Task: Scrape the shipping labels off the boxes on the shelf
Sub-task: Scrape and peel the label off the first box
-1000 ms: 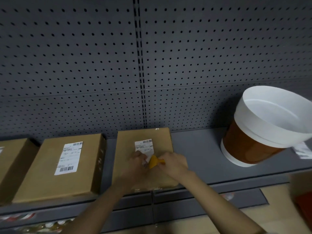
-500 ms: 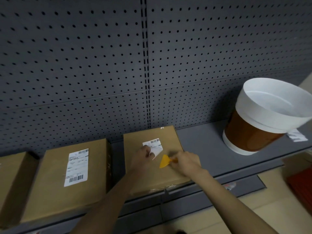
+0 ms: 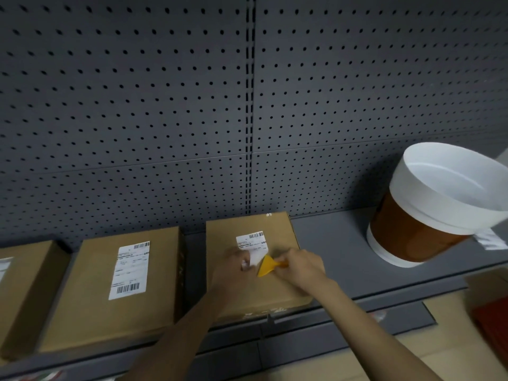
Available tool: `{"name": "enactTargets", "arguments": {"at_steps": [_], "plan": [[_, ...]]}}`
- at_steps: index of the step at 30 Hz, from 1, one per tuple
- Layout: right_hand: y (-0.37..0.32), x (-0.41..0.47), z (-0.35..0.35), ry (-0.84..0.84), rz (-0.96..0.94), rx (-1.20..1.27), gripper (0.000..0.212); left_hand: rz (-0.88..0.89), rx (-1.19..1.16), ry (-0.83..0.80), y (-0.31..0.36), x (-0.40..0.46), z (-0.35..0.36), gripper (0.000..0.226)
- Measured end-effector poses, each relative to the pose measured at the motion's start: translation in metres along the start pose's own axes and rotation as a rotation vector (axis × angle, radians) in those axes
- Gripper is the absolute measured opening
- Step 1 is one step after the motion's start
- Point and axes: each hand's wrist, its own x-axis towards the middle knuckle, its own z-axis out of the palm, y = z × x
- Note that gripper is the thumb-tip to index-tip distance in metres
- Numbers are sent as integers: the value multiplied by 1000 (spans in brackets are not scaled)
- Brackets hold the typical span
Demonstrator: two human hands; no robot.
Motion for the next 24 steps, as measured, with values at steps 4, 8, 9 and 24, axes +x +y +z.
{"name": "enactTargets", "arguments": {"at_steps": [4, 8, 9, 24], "plan": [[-4, 2, 5, -22, 11, -9, 26, -20, -79, 45, 8, -4, 1, 15], [-9, 4, 7, -53, 21, -24, 25, -78, 0, 61, 4, -1, -4, 21], [-11, 5, 7, -49, 23, -32, 25, -94, -32, 42, 5, -1, -6, 20], [-14, -1, -2, -14, -31, -20, 27, -82, -212, 144, 23, 10, -43, 20]]}}
